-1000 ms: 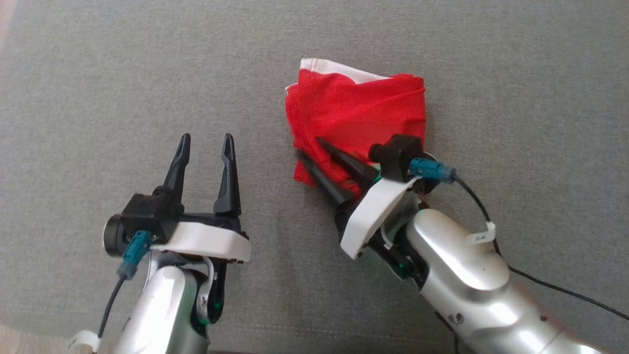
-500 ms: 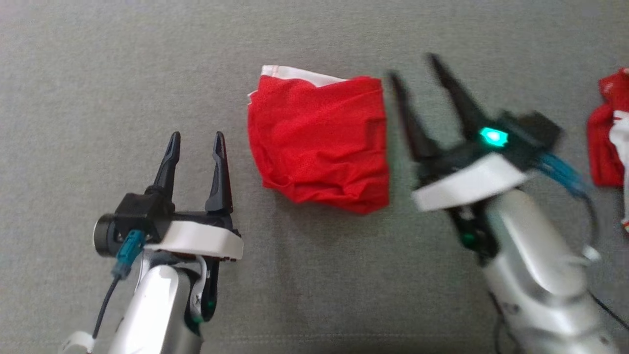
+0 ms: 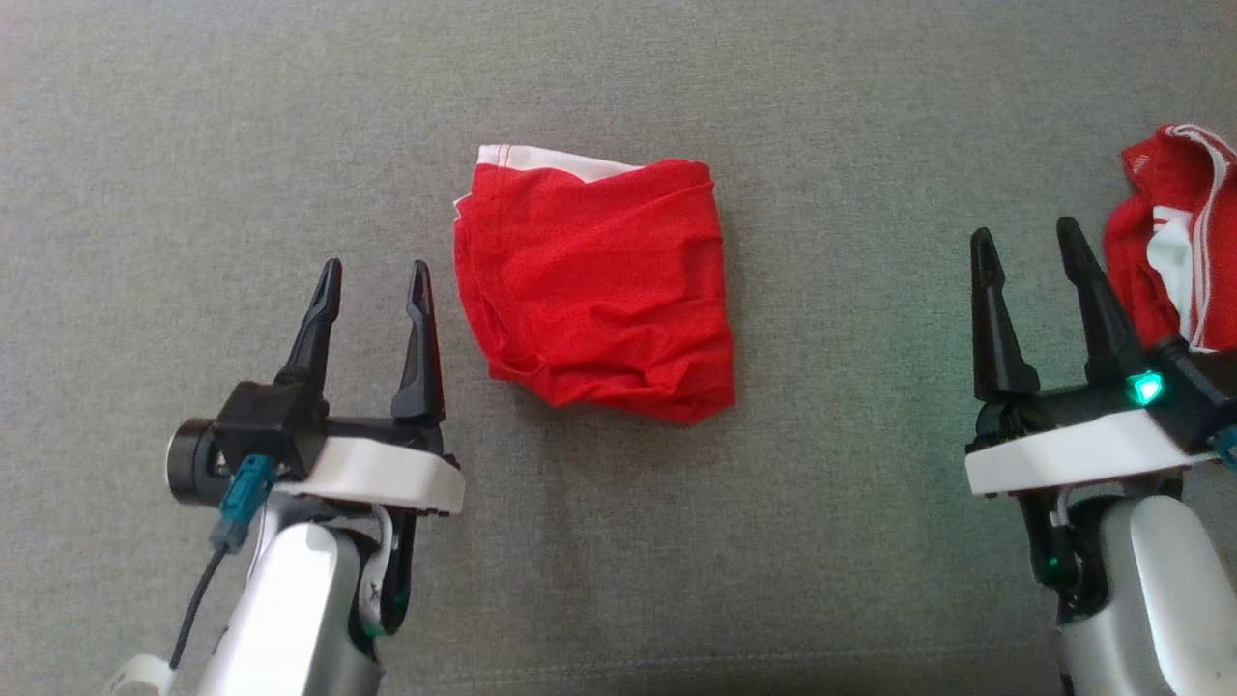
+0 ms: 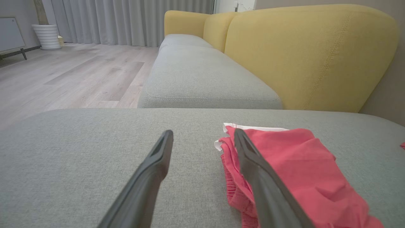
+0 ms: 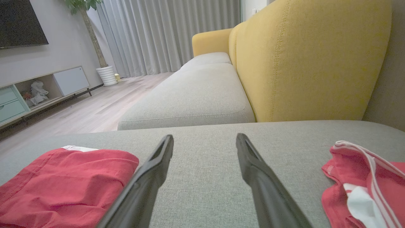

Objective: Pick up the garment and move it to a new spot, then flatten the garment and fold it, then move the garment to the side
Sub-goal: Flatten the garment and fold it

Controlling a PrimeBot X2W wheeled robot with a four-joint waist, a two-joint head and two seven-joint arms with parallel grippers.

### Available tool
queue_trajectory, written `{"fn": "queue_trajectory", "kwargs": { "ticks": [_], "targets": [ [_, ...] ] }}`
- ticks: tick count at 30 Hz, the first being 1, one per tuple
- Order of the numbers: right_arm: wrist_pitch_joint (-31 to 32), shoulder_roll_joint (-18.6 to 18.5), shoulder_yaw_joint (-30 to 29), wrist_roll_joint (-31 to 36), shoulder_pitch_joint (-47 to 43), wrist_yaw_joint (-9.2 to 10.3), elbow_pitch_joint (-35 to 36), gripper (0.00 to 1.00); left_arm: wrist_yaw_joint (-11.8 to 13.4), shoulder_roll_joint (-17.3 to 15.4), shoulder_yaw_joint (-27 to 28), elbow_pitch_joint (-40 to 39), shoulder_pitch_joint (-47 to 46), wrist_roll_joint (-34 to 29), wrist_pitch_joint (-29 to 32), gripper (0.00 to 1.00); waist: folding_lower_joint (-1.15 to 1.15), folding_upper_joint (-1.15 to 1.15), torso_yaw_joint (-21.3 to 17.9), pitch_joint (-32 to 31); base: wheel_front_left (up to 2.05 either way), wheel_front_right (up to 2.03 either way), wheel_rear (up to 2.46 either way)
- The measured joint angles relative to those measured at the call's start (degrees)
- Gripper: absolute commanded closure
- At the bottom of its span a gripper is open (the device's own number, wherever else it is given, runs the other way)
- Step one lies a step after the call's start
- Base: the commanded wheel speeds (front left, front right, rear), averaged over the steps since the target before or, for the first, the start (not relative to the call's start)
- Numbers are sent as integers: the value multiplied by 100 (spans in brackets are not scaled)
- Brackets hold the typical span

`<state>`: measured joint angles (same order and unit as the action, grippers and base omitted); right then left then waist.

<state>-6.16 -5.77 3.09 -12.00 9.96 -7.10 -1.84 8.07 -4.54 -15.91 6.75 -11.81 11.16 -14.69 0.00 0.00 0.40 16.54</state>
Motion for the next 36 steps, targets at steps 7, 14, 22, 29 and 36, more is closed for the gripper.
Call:
{"fn": "queue_trajectory", "kwargs": {
  "ticks": [7, 14, 22, 29, 36],
  "targets": [
    [175, 94, -105, 101, -92, 0, 288, 0, 1, -18, -12, 3, 122, 0, 0, 0, 0, 0, -12, -6, 0, 0, 0],
    [265, 127, -146, 140, -165, 0, 354, 0, 9, -20, -25, 3, 121, 0, 0, 0, 0, 0, 23, 11, 0, 0, 0],
    [375, 130, -86, 199, -153, 0, 356, 100, 35, -20, -41, 2, 105, 0, 0, 0, 0, 0, 86, 60, 0, 0, 0],
    [523, 120, 1129, 145, 375, 0, -163, 100, 35, -14, -66, 2, 82, 1, 0, 0, 0, 0, 251, 113, 0, 0, 0],
    [503, 140, 2602, -323, 1344, 0, -1359, 100, 18, 77, -204, 20, -64, 59, 0, 0, 0, 0, 620, 181, 0, 0, 0]
  ]
}}
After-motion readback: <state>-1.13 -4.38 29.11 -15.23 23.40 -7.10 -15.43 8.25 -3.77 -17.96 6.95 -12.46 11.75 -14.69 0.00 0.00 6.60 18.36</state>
